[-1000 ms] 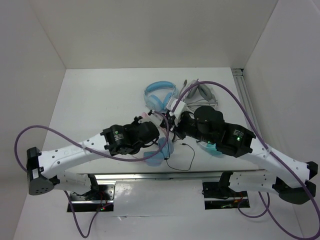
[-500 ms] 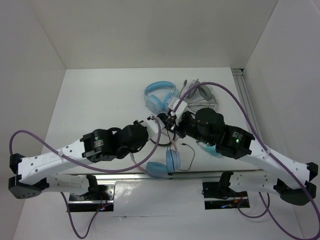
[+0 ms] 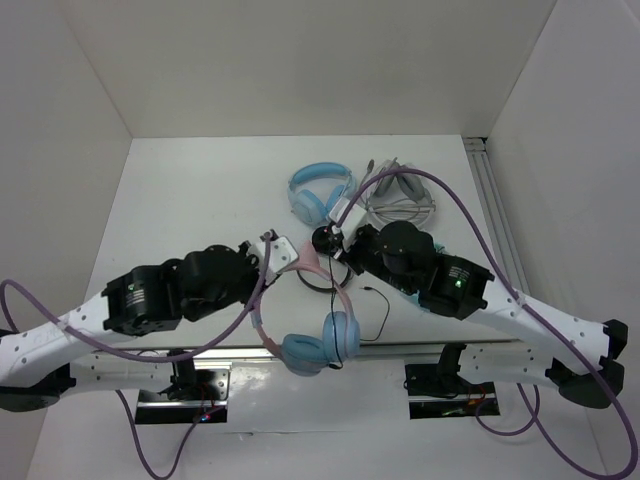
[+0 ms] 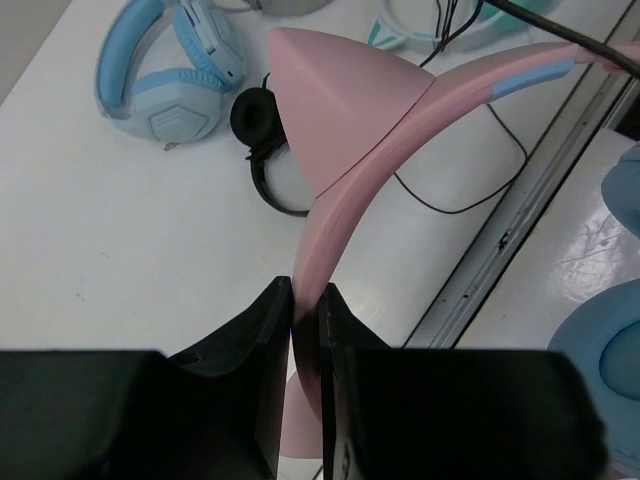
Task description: Wrap the headphones
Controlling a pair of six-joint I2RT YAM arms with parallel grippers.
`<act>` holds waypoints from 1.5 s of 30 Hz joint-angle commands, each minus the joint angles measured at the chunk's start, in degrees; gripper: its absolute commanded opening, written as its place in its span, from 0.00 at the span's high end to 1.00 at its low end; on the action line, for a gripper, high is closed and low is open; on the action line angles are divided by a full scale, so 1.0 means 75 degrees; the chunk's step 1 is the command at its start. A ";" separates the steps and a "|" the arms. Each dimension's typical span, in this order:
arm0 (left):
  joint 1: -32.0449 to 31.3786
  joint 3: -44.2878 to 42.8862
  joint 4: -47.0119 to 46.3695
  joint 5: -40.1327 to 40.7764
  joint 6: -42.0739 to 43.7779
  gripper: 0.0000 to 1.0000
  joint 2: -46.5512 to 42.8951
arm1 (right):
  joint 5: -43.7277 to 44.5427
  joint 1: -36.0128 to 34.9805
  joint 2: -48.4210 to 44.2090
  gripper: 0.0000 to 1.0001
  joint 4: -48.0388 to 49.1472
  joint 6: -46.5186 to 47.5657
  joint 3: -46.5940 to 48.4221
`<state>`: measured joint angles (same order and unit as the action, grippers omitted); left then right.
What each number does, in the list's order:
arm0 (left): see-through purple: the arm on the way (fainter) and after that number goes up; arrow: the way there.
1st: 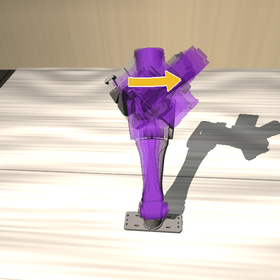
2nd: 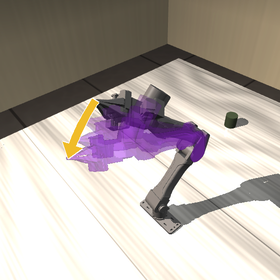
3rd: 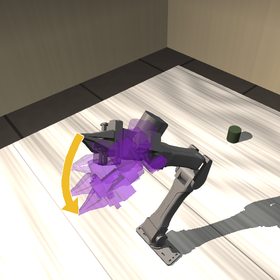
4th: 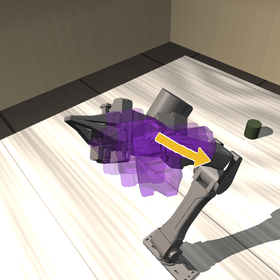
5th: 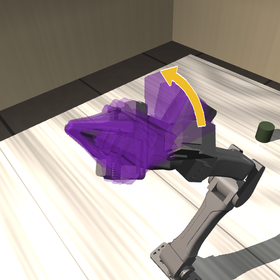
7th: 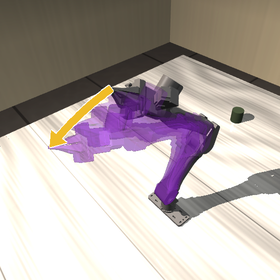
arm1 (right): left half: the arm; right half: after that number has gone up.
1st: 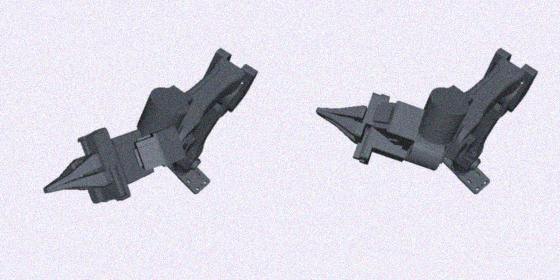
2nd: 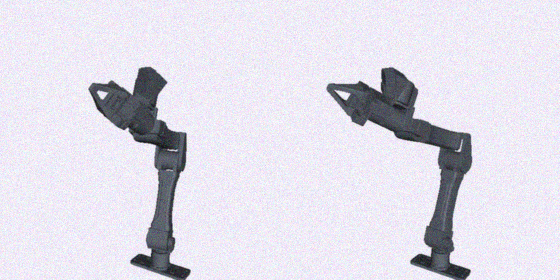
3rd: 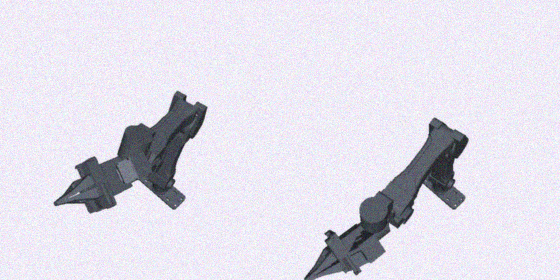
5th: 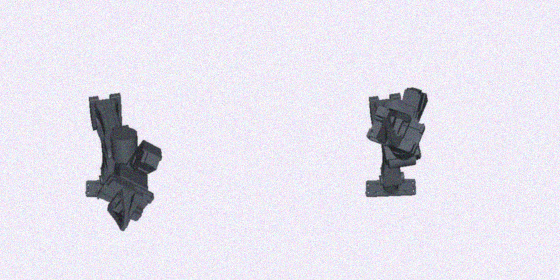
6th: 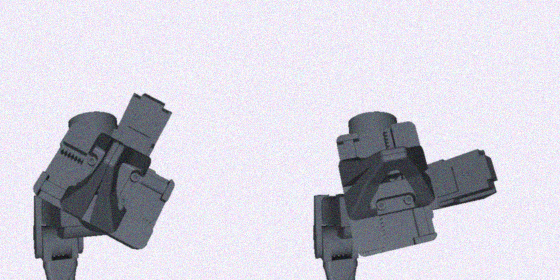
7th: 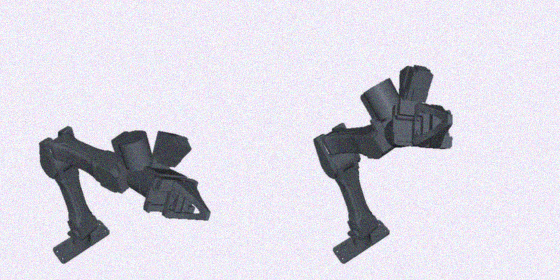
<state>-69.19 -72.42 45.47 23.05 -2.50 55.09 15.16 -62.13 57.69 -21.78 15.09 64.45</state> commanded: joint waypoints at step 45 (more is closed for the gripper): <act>-0.0044 -0.0387 -0.3215 0.0676 -0.2865 1.00 -0.2306 | -0.3520 0.1626 -0.0005 0.49 0.5715 -0.1437 -0.2732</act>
<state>-69.21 -74.67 31.18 25.67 -18.87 39.77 -7.03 -52.16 57.58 13.23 7.62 45.19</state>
